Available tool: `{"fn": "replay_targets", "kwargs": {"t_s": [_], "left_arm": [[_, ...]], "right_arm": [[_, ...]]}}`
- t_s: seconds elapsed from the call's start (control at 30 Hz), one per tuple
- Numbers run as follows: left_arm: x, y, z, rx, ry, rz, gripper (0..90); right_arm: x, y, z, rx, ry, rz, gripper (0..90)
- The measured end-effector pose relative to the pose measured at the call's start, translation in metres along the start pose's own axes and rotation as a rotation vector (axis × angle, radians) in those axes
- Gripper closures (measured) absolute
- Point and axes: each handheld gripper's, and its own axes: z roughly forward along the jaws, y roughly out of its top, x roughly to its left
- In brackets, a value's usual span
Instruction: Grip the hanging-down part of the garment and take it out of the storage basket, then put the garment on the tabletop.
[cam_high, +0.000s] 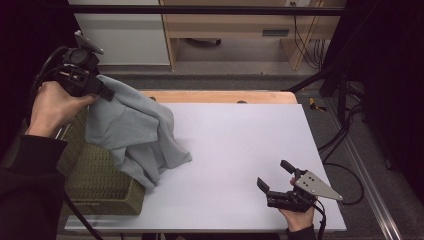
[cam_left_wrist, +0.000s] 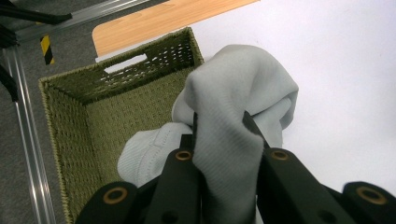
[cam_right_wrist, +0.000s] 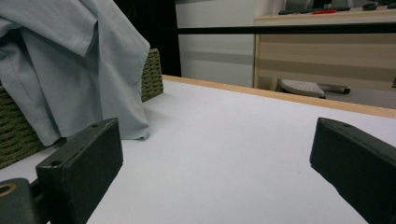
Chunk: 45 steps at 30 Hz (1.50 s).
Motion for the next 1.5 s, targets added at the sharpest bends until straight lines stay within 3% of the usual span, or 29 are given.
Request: {"fn": "replay_targets", "kwargs": {"t_s": [0.23, 0.37, 0.63, 0.83, 1.0, 1.1, 1.13, 1.2, 1.23, 1.27, 1.33, 1.37, 1.5], "left_arm": [[0.000, 0.000, 0.001, -0.001, -0.003, 0.001, 80.9], [-0.001, 0.000, 0.001, -0.002, -0.003, 0.000, 80.9], [-0.007, 0.003, -0.002, -0.020, -0.014, 0.009, 81.0], [-0.025, 0.010, -0.007, -0.048, -0.030, 0.044, 81.1], [-0.049, 0.017, -0.014, -0.084, -0.061, 0.106, 81.2], [-0.058, 0.020, -0.016, -0.095, -0.066, 0.121, 81.2], [-0.067, 0.022, -0.018, -0.105, -0.076, 0.138, 81.2], [-0.075, 0.024, -0.019, -0.117, -0.082, 0.159, 81.2], [-0.080, 0.025, -0.020, -0.120, -0.090, 0.169, 81.2], [-0.084, 0.026, -0.020, -0.122, -0.087, 0.181, 81.2], [-0.088, 0.027, -0.020, -0.122, -0.090, 0.194, 81.2], [-0.097, 0.028, -0.019, -0.128, -0.097, 0.214, 81.2], [-0.111, 0.029, -0.014, -0.140, -0.111, 0.243, 81.2]], "right_arm": [[0.006, -0.002, 0.003, 0.011, -0.015, -0.004, 0.4], [0.007, -0.004, 0.004, 0.012, -0.001, -0.016, 0.4], [0.007, -0.006, 0.005, 0.027, 0.011, 0.004, 0.4], [0.006, -0.006, 0.004, 0.030, 0.002, 0.010, 0.4], [0.006, -0.007, 0.003, 0.030, -0.002, 0.014, 0.4], [0.005, -0.007, 0.003, 0.028, 0.003, 0.005, 0.4], [0.005, -0.007, 0.002, 0.032, 0.003, 0.004, 0.4], [0.007, -0.005, 0.001, 0.032, 0.009, 0.032, 0.4], [0.004, -0.006, 0.001, 0.023, 0.003, -0.014, 0.4], [0.006, -0.005, 0.001, 0.032, -0.003, 0.015, 0.4], [0.004, -0.006, 0.001, 0.026, 0.004, -0.005, 0.4], [0.005, -0.006, 0.001, 0.031, 0.000, 0.010, 0.4], [0.005, -0.005, 0.001, 0.030, 0.002, 0.025, 0.4]]}}
